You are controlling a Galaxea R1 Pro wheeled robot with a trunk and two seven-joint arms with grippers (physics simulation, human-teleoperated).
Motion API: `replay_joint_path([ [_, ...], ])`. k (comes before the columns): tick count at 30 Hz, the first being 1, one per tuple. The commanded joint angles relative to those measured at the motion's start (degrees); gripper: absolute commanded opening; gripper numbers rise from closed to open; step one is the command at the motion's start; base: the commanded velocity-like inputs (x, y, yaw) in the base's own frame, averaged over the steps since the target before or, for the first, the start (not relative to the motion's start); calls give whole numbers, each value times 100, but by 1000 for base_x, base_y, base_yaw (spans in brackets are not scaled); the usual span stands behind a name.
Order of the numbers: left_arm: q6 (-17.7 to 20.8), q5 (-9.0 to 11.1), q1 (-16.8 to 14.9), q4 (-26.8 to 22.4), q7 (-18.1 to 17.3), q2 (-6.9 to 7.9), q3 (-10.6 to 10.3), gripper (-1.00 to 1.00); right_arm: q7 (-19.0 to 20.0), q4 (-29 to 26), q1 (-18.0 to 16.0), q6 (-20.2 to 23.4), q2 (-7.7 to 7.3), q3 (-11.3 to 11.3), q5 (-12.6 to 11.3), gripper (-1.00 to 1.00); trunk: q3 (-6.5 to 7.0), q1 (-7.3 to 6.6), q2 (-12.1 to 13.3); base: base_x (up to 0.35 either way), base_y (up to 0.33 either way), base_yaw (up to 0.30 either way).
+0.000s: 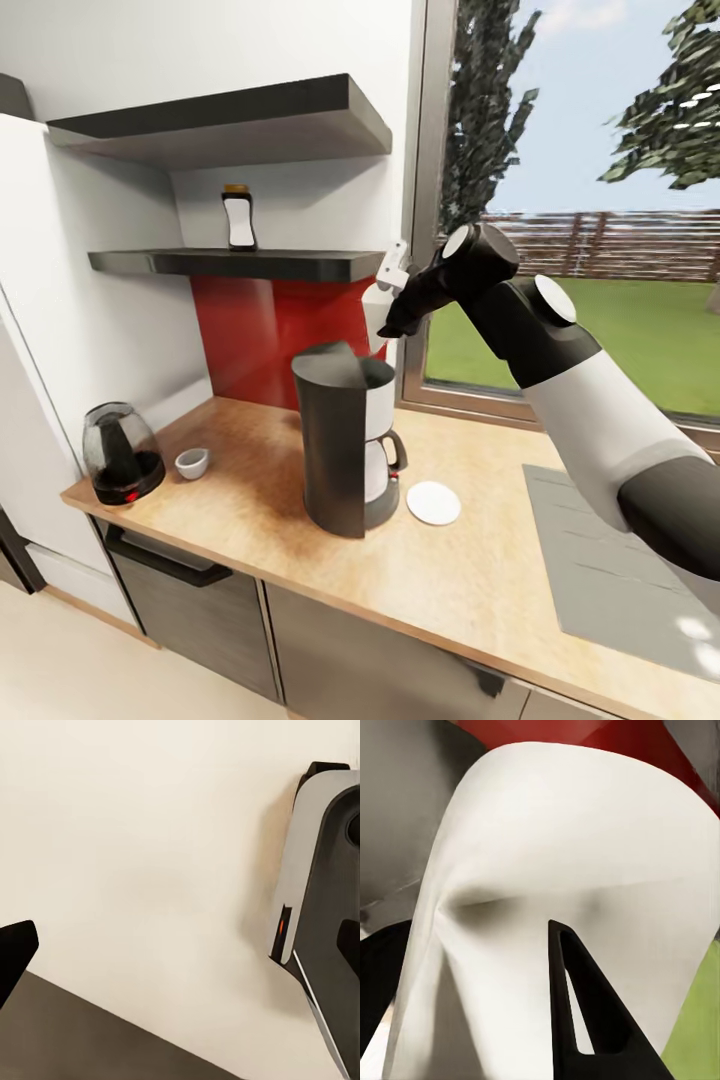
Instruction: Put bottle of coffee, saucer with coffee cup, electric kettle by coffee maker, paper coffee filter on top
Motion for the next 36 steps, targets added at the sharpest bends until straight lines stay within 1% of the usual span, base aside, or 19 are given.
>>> replay_joint_path([
  [1, 6, 15, -7, 11, 11, 0, 15, 100, 38, -10, -2, 31, -20, 10, 42, -100, -2, 3, -3, 145, -201, 0],
  [8, 6, 20, -7, 12, 11, -1, 23, 100, 38, 43, -2, 31, -63, 19, 43, -100, -2, 3, -3, 44, -69, 0],
  [14, 6, 20, -7, 15, 11, 6, 23, 100, 38, 203, -2, 23, -57, 20, 34, -100, -2, 3, -3, 1, -2, 0],
  [23, 6, 20, -7, 12, 11, 5, 23, 100, 38, 230, -2, 23, -31, 27, 25, -100, -2, 3, -3, 0, 0, 0],
  [31, 1, 20, -7, 12, 11, 7, 23, 100, 38, 477, -2, 16, 9, 29, 18, -100, -2, 3, -3, 0, 0, 0],
  [36, -2, 20, -7, 12, 11, 7, 23, 100, 38, 523, -2, 14, 13, 34, 2, -100, -2, 3, -3, 0, 0, 0],
])
